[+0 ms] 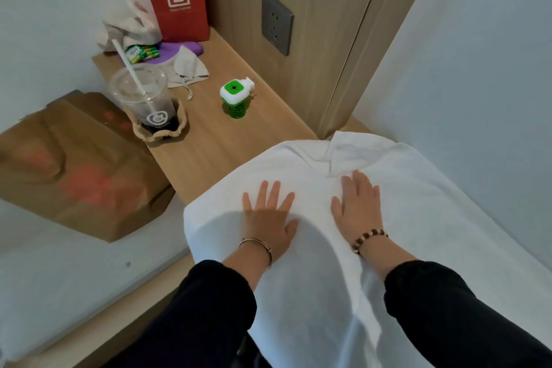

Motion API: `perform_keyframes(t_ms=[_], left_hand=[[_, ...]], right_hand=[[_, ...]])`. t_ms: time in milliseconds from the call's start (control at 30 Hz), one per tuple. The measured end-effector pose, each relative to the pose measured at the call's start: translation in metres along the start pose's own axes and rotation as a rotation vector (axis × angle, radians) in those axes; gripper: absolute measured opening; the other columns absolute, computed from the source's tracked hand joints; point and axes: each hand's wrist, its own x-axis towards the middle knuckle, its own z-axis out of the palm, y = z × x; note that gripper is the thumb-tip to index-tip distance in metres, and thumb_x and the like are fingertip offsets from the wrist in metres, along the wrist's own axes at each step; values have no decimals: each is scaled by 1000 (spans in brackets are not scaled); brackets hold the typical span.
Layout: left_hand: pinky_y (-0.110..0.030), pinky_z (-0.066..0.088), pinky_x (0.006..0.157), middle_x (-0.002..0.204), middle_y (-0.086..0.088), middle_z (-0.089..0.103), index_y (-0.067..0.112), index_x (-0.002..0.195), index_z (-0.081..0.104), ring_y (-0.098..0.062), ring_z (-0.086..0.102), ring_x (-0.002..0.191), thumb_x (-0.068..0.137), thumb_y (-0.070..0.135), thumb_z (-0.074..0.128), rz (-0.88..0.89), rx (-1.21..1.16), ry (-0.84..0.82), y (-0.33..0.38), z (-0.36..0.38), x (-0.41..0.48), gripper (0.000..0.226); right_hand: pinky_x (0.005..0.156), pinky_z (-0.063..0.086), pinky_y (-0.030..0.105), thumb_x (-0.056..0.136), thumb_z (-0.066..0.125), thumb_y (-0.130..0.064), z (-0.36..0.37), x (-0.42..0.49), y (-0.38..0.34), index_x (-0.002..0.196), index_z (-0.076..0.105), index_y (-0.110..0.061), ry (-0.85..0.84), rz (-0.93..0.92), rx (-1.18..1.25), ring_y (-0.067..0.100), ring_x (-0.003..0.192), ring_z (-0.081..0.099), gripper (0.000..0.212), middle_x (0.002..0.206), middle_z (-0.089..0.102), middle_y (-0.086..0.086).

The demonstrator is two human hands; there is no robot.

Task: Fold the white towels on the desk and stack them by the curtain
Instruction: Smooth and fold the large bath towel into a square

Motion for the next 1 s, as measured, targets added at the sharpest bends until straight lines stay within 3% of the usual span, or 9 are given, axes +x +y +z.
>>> perform_keyframes(t_ms=[67, 167, 300, 400, 700, 800, 900, 933, 1000], left_hand=[[-57, -7, 110, 160, -3, -6, 32, 150, 13, -25, -13, 146, 96, 51, 21, -18, -5, 24, 7, -2, 3, 58], [-56, -10, 110, 159, -1, -14, 35, 150, -2, -25, -17, 145, 94, 52, 17, 22, 13, 75, 8, 2, 8, 62], [-56, -10, 109, 158, 1, -18, 36, 149, -10, -26, -20, 144, 91, 53, 15, 62, 39, 86, 7, 5, 10, 65], [-57, -8, 109, 158, 1, -17, 37, 149, -8, -25, -18, 144, 90, 54, 17, 63, 43, 84, 6, 5, 11, 66], [-58, -7, 108, 159, 0, -15, 36, 149, -5, -26, -17, 144, 90, 55, 21, 70, 38, 47, 25, 12, -21, 67], [-56, 4, 109, 157, -4, 15, 31, 145, 23, -28, 11, 142, 90, 50, 25, 83, 29, 55, 31, 4, -30, 58], [-47, 35, 92, 117, -10, 57, 16, 109, 59, -33, 51, 104, 84, 36, 27, 164, -62, 283, 43, -10, -23, 45], [-45, 40, 87, 109, -12, 59, 12, 103, 63, -35, 55, 97, 83, 33, 28, 204, -94, 349, 46, -13, -15, 45], [-49, 36, 99, 133, -20, 49, 11, 126, 56, -38, 47, 121, 90, 32, 30, 230, -94, 292, 53, -18, 1, 49]], right_hand=[[99, 37, 54, 86, 43, -19, 1, 1, -1, 117, 59, -2, 116, -283, 22, 42, 116, 52, 39, 125, 53, 23], [107, 31, 49, 89, 47, -19, -3, 25, 9, 129, 56, -8, 49, -468, -68, 36, 124, 47, 42, 134, 52, 16], [113, 12, 47, 99, 25, -38, -1, 69, 32, 147, 29, -18, -40, -126, -141, 25, 140, 22, 52, 152, 29, 6], [114, 6, 54, 97, 17, -45, 8, 75, 33, 152, 13, -24, -96, -50, -179, 21, 146, 8, 59, 158, 14, 1], [115, 7, 57, 97, 16, -43, 7, 39, 39, 150, 15, -23, -105, -50, -198, 21, 146, 5, 58, 158, 13, 2], [114, 8, 56, 96, 13, -44, 6, 15, 47, 151, 12, -24, -117, -39, -201, 20, 146, 2, 59, 159, 8, 1], [113, 7, 56, 94, 9, -47, 10, -9, 57, 152, -1, -29, -130, -36, -214, 19, 147, -5, 61, 160, -4, -3], [113, 7, 56, 94, 9, -47, 10, -13, 59, 152, -3, -31, -137, -34, -211, 19, 146, -7, 61, 160, -6, -3], [113, 6, 57, 95, 12, -48, 10, -15, 59, 152, -1, -31, -150, -23, -211, 19, 147, -6, 60, 160, -5, -3]])
